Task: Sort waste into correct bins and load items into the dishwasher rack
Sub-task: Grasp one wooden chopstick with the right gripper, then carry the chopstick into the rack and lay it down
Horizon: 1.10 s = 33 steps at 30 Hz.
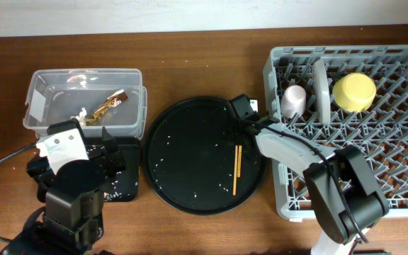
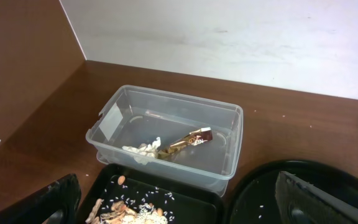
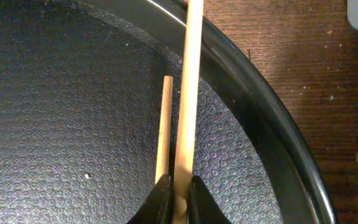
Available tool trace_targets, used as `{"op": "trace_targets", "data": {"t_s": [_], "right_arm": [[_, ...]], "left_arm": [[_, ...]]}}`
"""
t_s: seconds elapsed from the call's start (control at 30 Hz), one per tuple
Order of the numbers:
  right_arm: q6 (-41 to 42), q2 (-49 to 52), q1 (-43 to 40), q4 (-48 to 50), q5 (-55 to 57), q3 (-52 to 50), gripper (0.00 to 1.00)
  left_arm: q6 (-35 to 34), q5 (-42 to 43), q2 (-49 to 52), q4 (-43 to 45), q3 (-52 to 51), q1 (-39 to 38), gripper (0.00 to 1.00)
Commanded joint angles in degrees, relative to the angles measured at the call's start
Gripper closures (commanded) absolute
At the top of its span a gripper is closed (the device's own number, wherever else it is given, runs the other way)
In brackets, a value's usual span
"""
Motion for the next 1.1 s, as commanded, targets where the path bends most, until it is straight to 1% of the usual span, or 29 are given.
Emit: {"op": "trace_targets", "data": {"t_s": [0.0, 0.13, 0.2, 0.37, 0.5, 0.6, 0.77, 0.93, 1.07], "right_arm": [[0.5, 0.8, 0.0, -0.2, 0.7, 0.2, 0.96], [0.4, 0.6, 0.0, 0.0, 0.7, 0.3, 0.96], [0.0, -1.7, -0.1, -0.8, 0.7, 1.3, 0.96], [-5.8, -13.9, -0.1, -13.7, 0.7, 7.9, 0.96], [-12.1, -24.6, -1.3, -23.1, 0.9, 9.8, 0.96], [-20.0, -33.5, -5.5, -31.0, 0.9, 9.8, 0.96], [-26.7, -41.7, -15.0, -44.0, 1.2, 9.8, 0.96], [-32.5, -42.3, -25.5, -47.7, 1.2, 9.7, 0.96], [-33.6, -39.4, -32.9, -45.4, 1.1, 9.8, 0.96]], "left_arm": [[-0.8, -1.3, 0.0, 0.1, 0.5, 0.2, 0.01], [-0.8, -1.3, 0.0, 0.1, 0.5, 0.2, 0.01], [-0.8, -1.3, 0.0, 0.1, 0.5, 0.2, 0.01], [-0.8, -1.3, 0.0, 0.1, 0.5, 0.2, 0.01], [-0.8, -1.3, 0.0, 0.1, 0.5, 0.2, 0.01], [-0.8, -1.3, 0.0, 0.1, 0.5, 0.2, 0.01], [-0.8, -1.3, 0.0, 0.1, 0.5, 0.2, 0.01], [-0.8, -1.3, 0.0, 0.1, 0.5, 0.2, 0.01], [-0.8, -1.3, 0.0, 0.1, 0.5, 0.2, 0.01]]}}
